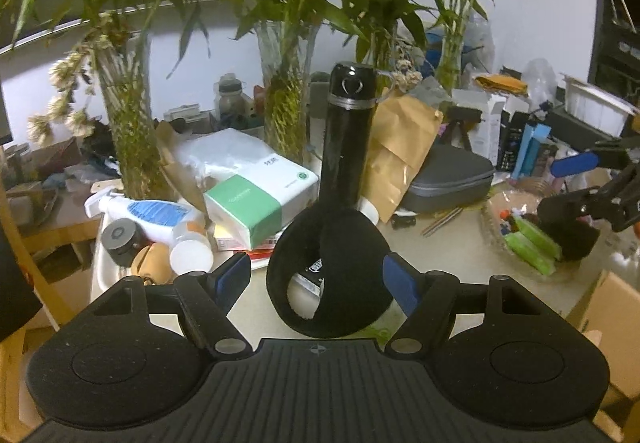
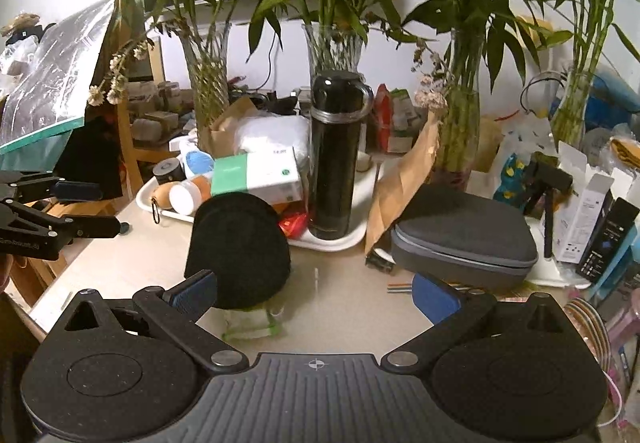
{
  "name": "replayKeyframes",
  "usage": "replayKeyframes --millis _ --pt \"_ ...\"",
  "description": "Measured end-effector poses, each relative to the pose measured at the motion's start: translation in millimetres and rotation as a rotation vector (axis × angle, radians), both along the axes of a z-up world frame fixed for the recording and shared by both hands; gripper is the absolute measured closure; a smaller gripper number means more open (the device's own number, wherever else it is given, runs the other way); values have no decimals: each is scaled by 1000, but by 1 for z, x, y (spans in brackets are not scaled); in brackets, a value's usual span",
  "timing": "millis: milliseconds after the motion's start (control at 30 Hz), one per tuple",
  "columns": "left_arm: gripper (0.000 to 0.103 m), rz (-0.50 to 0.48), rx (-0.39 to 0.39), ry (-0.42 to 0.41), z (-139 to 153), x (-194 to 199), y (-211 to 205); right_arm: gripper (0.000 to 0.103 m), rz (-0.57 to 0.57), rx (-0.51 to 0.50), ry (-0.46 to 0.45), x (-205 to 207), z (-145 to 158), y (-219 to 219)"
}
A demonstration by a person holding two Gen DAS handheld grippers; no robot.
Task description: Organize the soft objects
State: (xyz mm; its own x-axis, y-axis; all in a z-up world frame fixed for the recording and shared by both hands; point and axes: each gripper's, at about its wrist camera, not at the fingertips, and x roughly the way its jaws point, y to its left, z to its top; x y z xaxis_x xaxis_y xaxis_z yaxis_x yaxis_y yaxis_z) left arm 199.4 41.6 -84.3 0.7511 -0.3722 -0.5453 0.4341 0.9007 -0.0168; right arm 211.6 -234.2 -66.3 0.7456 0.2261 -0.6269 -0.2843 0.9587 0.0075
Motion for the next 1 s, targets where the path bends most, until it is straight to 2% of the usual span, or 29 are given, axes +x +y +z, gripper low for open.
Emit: replayKeyframes --millis 200,633,1000 --pt "31 -37 35 -24 -2 17 -7 0 -17 -25 12 7 -6 -2" --pt "31 -117 -13 20 -18 63 -8 0 -45 -3 22 17 -4 -3" --pt "31 -168 -40 74 -44 98 -19 0 -39 -11 33 21 -7 -1"
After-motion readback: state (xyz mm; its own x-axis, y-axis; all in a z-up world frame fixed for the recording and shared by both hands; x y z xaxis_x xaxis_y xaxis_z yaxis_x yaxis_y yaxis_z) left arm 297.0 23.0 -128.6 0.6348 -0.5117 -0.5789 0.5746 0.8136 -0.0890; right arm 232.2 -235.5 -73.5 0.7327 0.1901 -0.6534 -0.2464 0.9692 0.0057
